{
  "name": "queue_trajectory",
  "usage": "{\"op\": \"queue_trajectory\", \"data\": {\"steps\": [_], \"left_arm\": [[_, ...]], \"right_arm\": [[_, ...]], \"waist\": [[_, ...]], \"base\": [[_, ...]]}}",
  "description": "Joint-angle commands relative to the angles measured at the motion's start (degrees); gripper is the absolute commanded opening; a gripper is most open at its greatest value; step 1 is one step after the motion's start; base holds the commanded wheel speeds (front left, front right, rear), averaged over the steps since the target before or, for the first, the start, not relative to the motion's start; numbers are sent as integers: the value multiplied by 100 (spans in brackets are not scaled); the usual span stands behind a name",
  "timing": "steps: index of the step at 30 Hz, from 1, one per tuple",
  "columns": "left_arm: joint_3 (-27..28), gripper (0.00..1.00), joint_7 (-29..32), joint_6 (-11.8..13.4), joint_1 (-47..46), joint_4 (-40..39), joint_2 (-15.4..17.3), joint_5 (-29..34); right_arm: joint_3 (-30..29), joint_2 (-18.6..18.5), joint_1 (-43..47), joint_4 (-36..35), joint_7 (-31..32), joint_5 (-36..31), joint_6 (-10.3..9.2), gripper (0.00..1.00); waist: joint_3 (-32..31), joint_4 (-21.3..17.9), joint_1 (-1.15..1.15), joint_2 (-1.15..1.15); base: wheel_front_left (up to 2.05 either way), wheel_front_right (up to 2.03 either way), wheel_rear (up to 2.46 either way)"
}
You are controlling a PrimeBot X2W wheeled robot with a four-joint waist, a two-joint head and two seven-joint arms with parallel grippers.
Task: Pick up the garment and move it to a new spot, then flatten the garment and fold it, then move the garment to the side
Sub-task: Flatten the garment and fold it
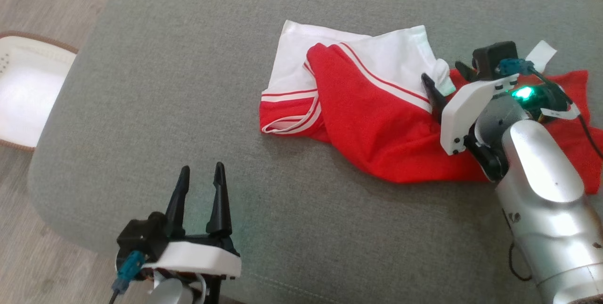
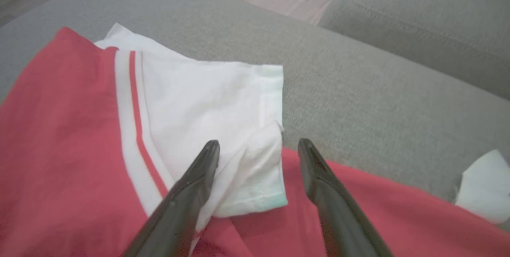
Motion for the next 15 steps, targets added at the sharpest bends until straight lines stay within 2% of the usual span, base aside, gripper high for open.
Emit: {"op": "queue_trajectory", "data": {"steps": [1, 2, 3, 4, 5, 6, 11, 15], "left_arm": [[171, 100, -73, -43, -158, -82, 38, 4], [180, 100, -78, -53, -160, -63, 29, 8], [189, 100, -83, -61, -160, -46, 21, 12], [199, 100, -88, -68, -161, -33, 14, 16], [211, 100, -91, -74, -163, -21, 8, 19], [225, 100, -95, -77, -164, -9, 4, 23], [279, 100, -105, -87, -176, 22, 4, 50], [316, 100, -109, -83, -156, 12, 50, 74]], "right_arm": [[118, 54, -178, -54, 71, 114, -4, 100], [133, 74, -204, 21, 107, 206, -4, 100], [156, 86, -226, 73, 123, 295, -4, 67], [183, 96, -243, 108, 123, 388, -4, 40], [210, 101, -259, 139, 118, 474, -4, 26], [248, 103, -274, 159, 101, 551, -4, 0], [493, 119, -407, 42, -387, 714, -4, 0], [1005, 223, -431, -322, -774, 826, -4, 0]], "waist": [[30, 46, 0, 0], [33, 55, 0, 0], [32, 63, 0, 0], [31, 65, 0, 0], [29, 62, 0, 0], [23, 56, 0, 0], [-44, -17, 0, 0], [-146, -91, 0, 0]], "base": [[0, 0, 0], [0, 0, 0], [0, 0, 0], [0, 0, 0], [0, 0, 0], [0, 0, 0], [0, 0, 0], [0, 0, 0]]}}
